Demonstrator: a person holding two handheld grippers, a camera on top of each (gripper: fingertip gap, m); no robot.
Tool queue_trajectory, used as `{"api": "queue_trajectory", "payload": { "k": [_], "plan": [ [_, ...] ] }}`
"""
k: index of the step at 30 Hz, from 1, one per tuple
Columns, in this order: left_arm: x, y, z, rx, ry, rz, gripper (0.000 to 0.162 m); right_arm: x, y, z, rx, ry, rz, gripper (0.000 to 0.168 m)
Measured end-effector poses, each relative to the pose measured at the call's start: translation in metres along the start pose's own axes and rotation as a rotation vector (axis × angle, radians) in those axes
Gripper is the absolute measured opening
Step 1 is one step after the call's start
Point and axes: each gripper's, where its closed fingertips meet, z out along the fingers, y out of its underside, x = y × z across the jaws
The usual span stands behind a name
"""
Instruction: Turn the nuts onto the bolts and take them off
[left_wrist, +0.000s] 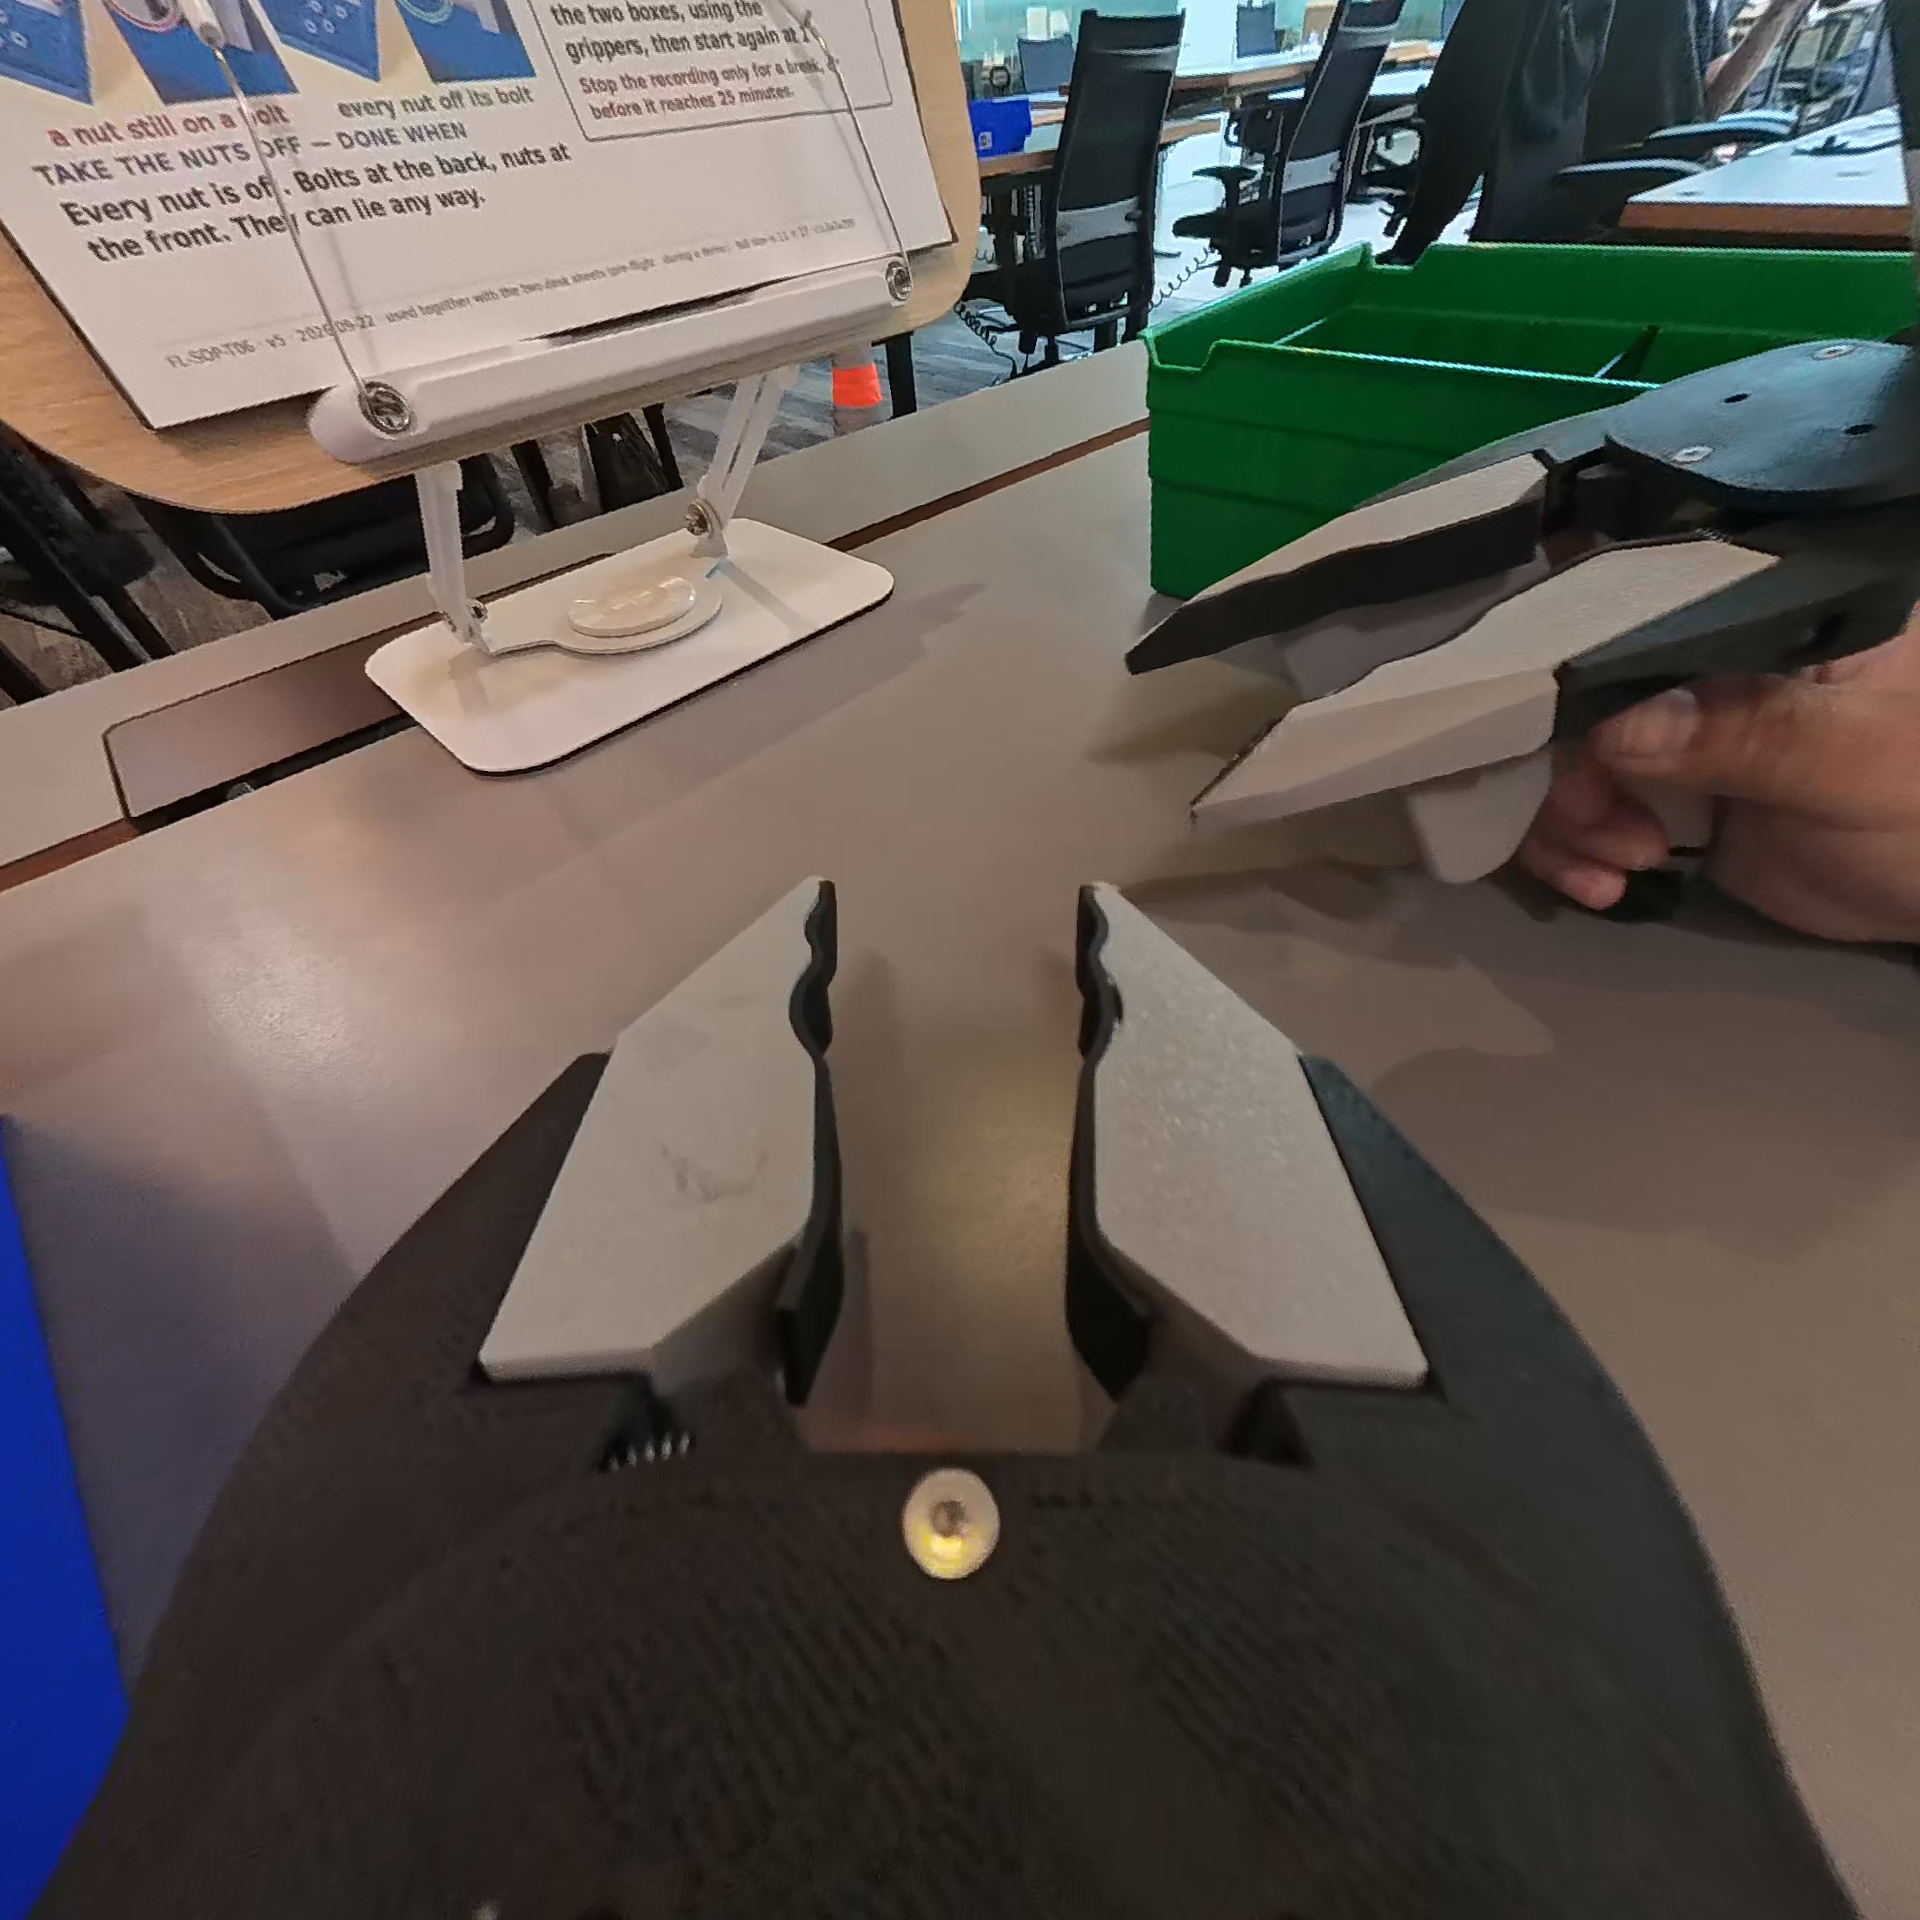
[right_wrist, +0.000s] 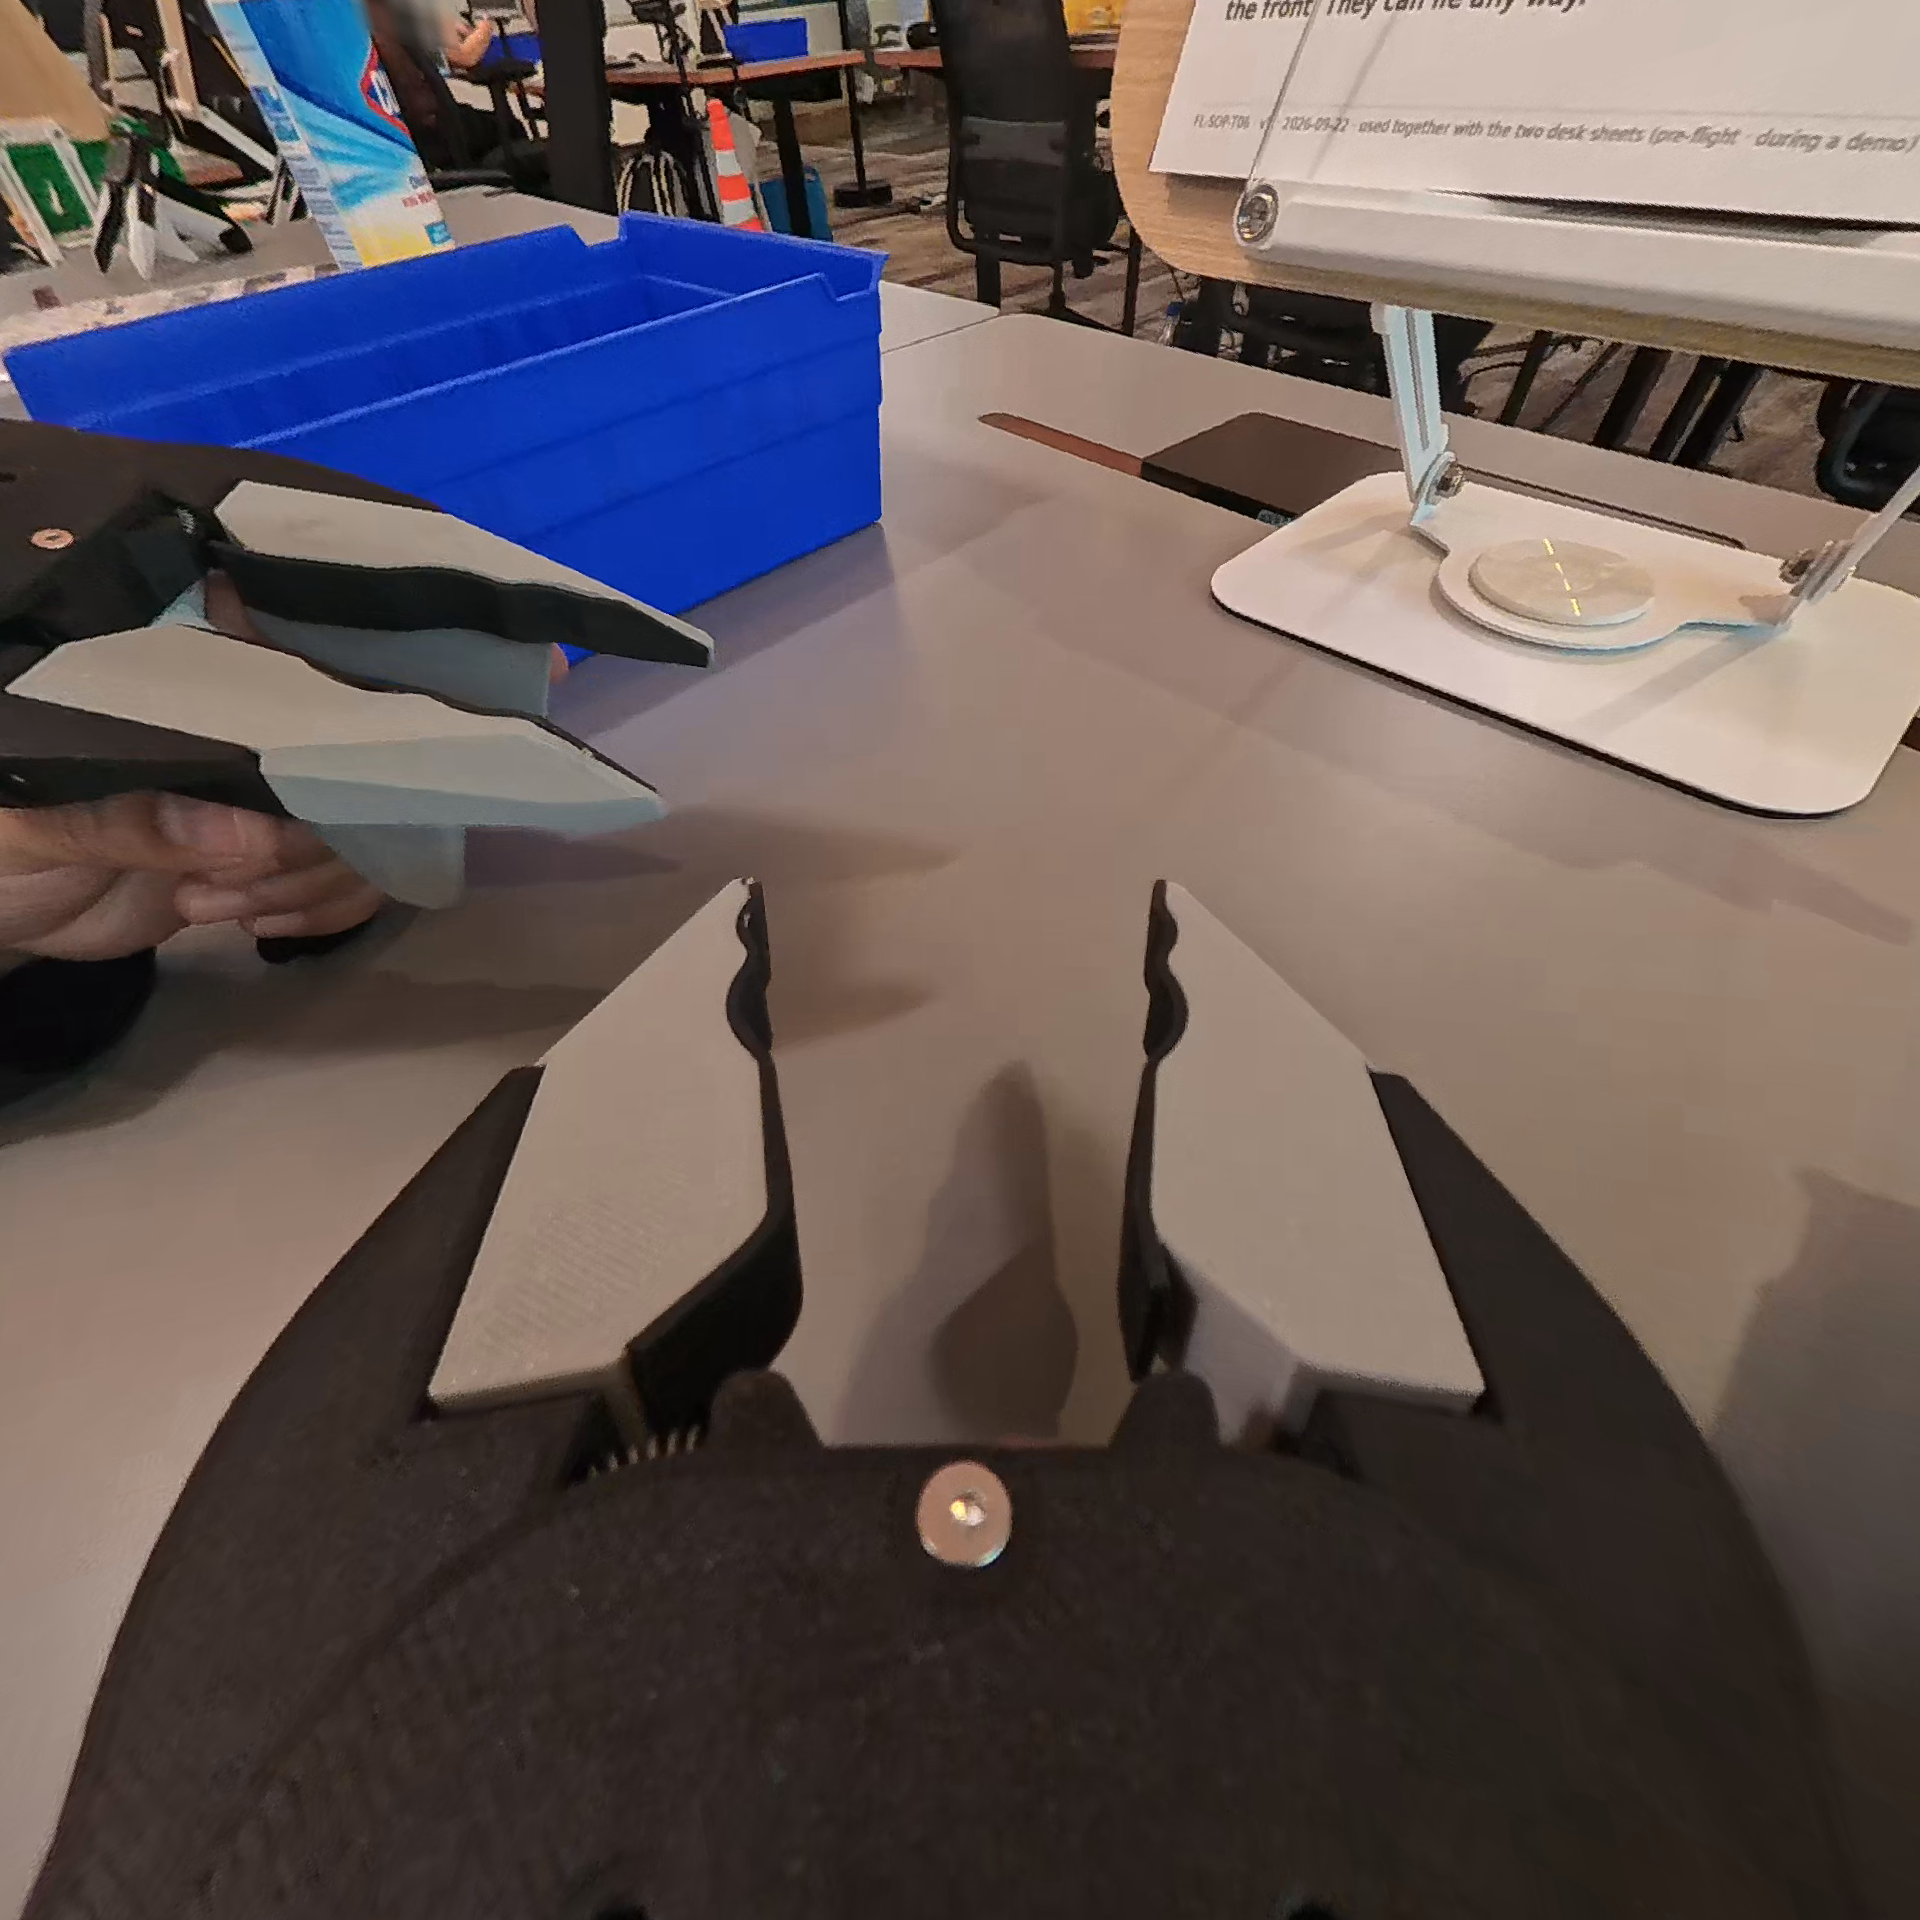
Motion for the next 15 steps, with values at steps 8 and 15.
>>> {"api": "queue_trajectory", "payload": {
  "k": [8, 15],
  "plan": [
    [-0.001, -0.001, -0.002, 0.012, -0.009, -0.004, 0.044, -0.005, -0.001, -0.001, 0.006, 0.002, -0.003, 0.069],
    [-0.009, -0.008, -0.010, 0.070, -0.060, -0.023, 0.044, -0.022, -0.005, 0.004, 0.008, -0.010, -0.072, 0.069]
  ]
}}
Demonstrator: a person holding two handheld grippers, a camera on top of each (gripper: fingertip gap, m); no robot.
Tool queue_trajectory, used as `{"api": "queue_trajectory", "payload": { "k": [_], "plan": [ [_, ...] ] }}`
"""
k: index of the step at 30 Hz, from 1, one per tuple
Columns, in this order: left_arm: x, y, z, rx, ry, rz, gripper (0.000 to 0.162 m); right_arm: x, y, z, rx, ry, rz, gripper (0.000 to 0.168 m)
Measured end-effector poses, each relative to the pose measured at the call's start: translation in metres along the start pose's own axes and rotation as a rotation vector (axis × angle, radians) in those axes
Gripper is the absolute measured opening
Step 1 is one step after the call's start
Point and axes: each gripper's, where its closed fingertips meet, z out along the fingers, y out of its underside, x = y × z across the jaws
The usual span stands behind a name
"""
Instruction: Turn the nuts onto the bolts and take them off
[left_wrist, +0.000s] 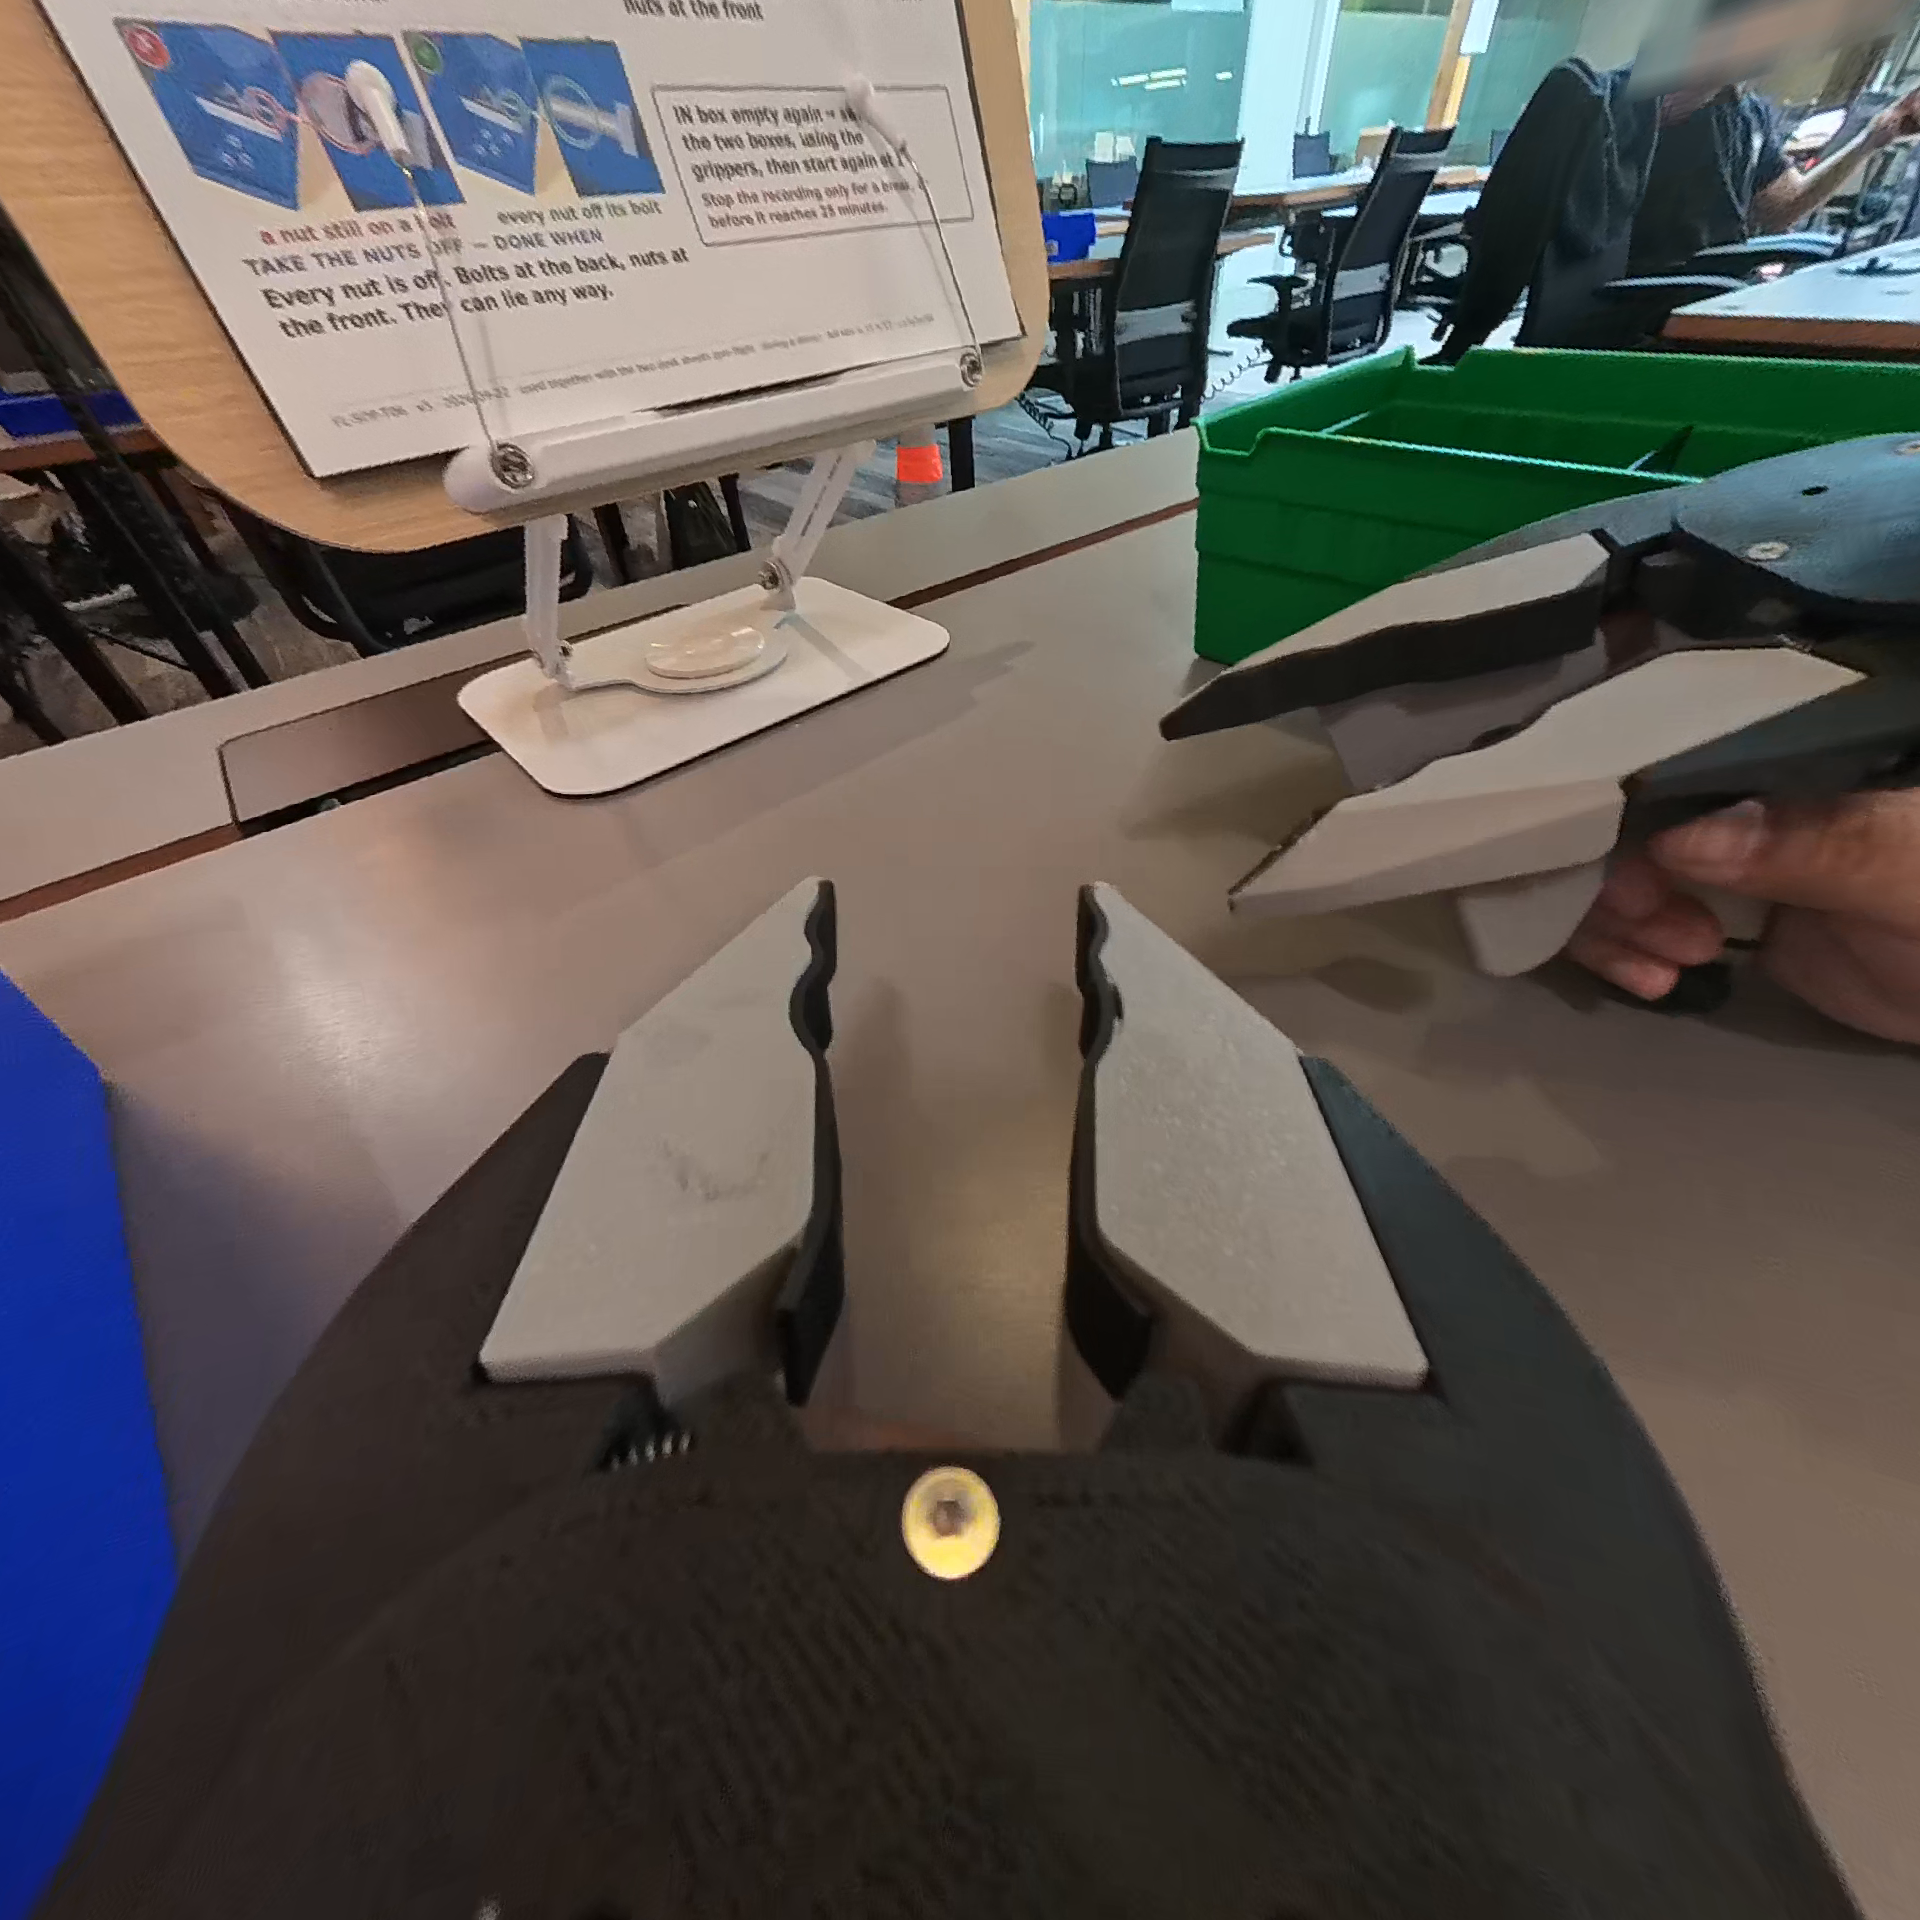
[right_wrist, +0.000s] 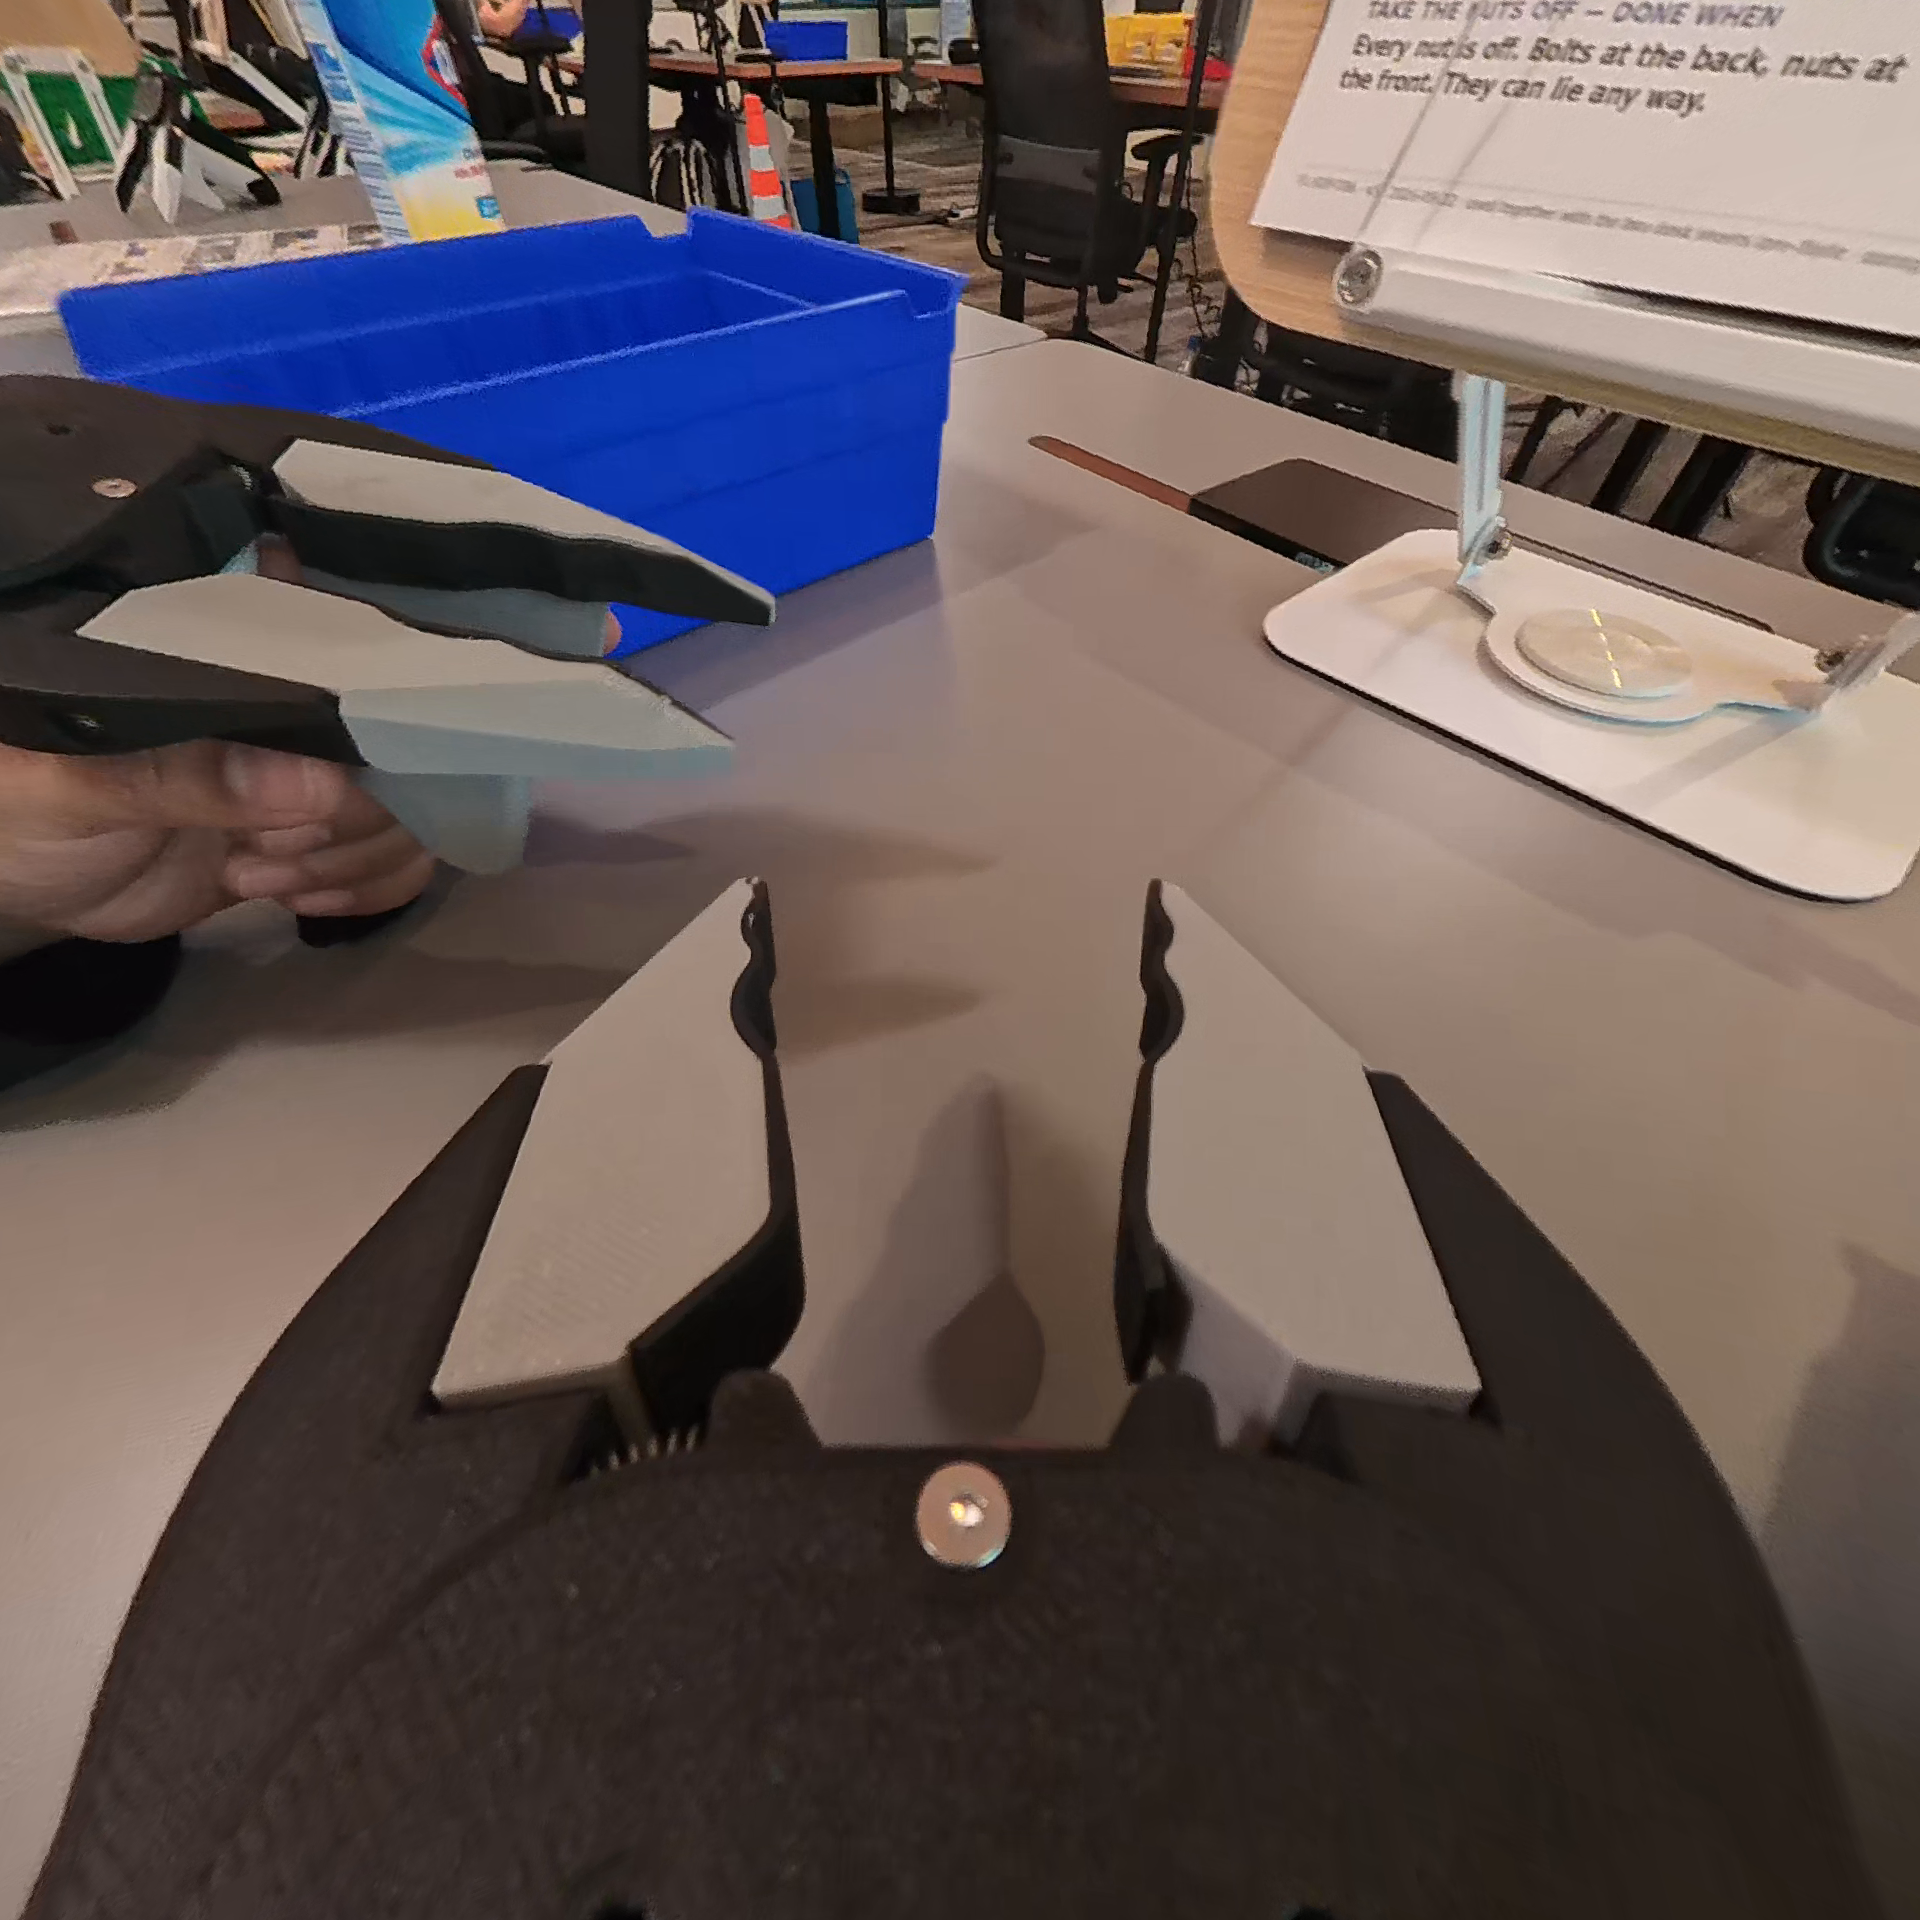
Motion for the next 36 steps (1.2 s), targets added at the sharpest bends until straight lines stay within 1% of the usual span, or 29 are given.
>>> {"api": "queue_trajectory", "payload": {
  "k": [5, 18, 23, 26, 27, 28, 31, 34, 36],
  "plan": [
    [-0.003, -0.001, -0.002, 0.010, -0.011, -0.016, 0.044, -0.012, 0.003, 0.006, -0.023, -0.028, -0.045, 0.069],
    [0.002, 0.003, 0.000, -0.025, 0.012, 0.018, 0.045, -0.029, 0.011, 0.013, -0.067, -0.095, -0.087, 0.068],
    [0.008, 0.005, -0.009, -0.032, 0.008, -0.013, 0.044, -0.030, 0.011, 0.013, -0.070, -0.092, -0.099, 0.068],
    [0.011, 0.006, -0.021, -0.024, -0.021, -0.023, 0.042, -0.029, 0.011, 0.013, -0.069, -0.089, -0.099, 0.068],
    [0.008, 0.008, -0.027, -0.041, -0.065, -0.002, 0.042, -0.029, 0.011, 0.013, -0.068, -0.088, -0.100, 0.068],
    [0.004, 0.007, -0.036, -0.042, -0.121, 0.015, 0.042, -0.029, 0.011, 0.013, -0.067, -0.087, -0.101, 0.068],
    [-0.007, -0.005, -0.065, -0.084, -0.159, 0.002, 0.041, -0.029, 0.011, 0.012, -0.066, -0.089, -0.099, 0.068],
    [-0.049, -0.033, -0.098, -0.119, -0.268, -0.009, 0.043, -0.031, 0.012, 0.013, -0.075, -0.097, -0.104, 0.068],
    [-0.091, -0.045, -0.119, -0.176, -0.369, -0.043, 0.043, -0.032, 0.014, 0.014, -0.090, -0.098, -0.111, 0.069]
  ]
}}
